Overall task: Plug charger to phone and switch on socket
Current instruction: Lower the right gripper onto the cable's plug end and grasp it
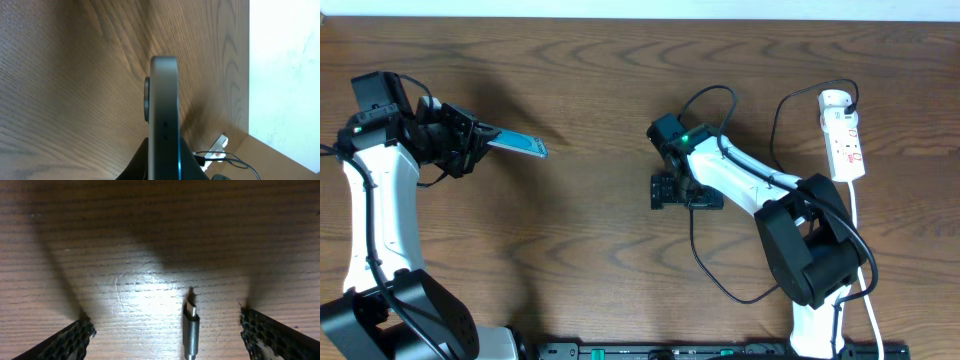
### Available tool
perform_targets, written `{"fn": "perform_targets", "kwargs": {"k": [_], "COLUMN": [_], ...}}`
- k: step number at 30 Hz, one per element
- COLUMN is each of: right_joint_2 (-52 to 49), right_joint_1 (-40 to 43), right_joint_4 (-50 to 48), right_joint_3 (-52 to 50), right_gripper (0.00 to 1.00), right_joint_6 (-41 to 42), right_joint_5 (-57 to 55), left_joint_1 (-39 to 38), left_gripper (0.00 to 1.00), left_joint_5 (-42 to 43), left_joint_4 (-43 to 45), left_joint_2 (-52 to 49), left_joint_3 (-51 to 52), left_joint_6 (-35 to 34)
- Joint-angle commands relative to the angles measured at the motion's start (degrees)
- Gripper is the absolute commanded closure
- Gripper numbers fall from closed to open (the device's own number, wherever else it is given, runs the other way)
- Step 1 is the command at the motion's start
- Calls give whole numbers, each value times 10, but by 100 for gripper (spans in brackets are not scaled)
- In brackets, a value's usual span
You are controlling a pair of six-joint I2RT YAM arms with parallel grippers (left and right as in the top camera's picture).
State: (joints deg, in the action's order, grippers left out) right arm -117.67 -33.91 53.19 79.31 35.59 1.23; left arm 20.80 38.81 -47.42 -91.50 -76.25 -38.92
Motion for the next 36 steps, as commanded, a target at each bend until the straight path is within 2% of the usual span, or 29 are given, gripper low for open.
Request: {"fn": "perform_targets", "kwargs": {"k": [1, 18, 23, 26, 36], "right_joint_2": [-17, -17, -17, -17, -17], "right_joint_1": [-7, -7, -7, -7, -7], "right_joint_4": [-3, 25, 25, 25, 25], "right_joint_3": [-25, -25, -25, -25, -27], "right_gripper": [5, 7, 16, 18, 51], "right_joint_6": [17, 34, 34, 34, 34], "right_joint_5": [-9, 4, 4, 4, 4], "left_joint_1": [0, 0, 0, 0, 0], "left_gripper": [93, 93, 93, 93, 93], "left_joint_5": [5, 5, 5, 5, 5], "left_joint_4": [1, 1, 1, 1, 1], "left_joint_2": [8, 9, 9, 9, 9], "left_joint_3": [-1, -1, -1, -1, -1], "left_joint_6": [8, 10, 10, 10, 10]}}
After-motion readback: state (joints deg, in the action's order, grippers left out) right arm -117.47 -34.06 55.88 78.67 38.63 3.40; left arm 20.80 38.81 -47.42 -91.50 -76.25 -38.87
